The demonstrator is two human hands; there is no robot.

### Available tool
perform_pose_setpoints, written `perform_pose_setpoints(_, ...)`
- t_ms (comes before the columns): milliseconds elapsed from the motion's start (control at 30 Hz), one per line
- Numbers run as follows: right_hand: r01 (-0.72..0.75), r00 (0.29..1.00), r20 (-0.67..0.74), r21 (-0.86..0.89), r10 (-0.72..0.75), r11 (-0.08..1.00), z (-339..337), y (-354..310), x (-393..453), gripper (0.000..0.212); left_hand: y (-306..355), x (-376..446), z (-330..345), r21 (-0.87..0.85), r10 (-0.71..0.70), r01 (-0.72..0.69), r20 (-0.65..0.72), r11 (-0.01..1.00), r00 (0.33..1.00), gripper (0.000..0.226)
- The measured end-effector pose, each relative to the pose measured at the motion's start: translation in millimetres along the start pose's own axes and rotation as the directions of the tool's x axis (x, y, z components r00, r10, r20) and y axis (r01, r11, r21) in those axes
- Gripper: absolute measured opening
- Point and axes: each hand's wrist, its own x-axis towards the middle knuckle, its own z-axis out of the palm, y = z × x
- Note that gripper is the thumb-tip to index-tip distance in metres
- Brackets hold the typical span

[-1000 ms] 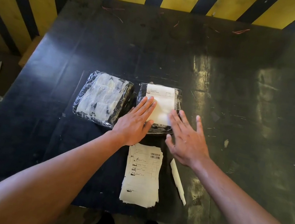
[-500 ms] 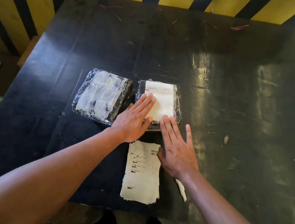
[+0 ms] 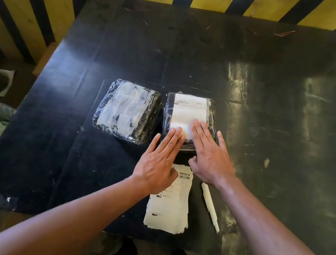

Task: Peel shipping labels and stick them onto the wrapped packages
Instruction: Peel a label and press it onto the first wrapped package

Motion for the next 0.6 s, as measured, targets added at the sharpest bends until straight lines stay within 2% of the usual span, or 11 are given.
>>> perform_pose_setpoints(167, 0.021, 1.000, 0.006, 0.044, -0.022, 0.999, -4.1, -15.7, 14.5, 0.096, -22.0, -23.9, -14.2, -0.065, -0.085, 0.085, 0.003, 0.994, 0.996, 0.095)
perform_pose_setpoints(267, 0.007, 1.000, 0.025, 0.063, -0.008, 0.998, 0.5, -17.5, 11.2, 0.097, -16.0, -15.3, -25.6, -0.135, -0.103, 0.088, -0.103, 0.987, 0.989, 0.085)
perform_pose_setpoints(333, 0.007, 0.999, 0.036, 0.075, -0.010, 0.997, 0.6, -18.4, 12.2, 0.096, -9.2, 3.2, -32.5, -0.147, -0.073, 0.054, -0.127, 0.988, 0.989, 0.082)
perform_pose_setpoints(467, 0.001, 0.999, 0.043, 0.075, -0.004, 0.997, -2.1, -16.1, 14.9, 0.093, -2.0, 24.6, -40.4, -0.138, -0.075, 0.060, -0.106, 0.989, 0.991, 0.083)
perform_pose_setpoints(600, -0.003, 0.999, 0.041, 0.093, -0.001, 0.996, -4.9, -15.3, 15.2, 0.090, -22.0, 22.3, -48.3, -0.074, -0.069, 0.064, -0.067, 0.995, 0.995, 0.082)
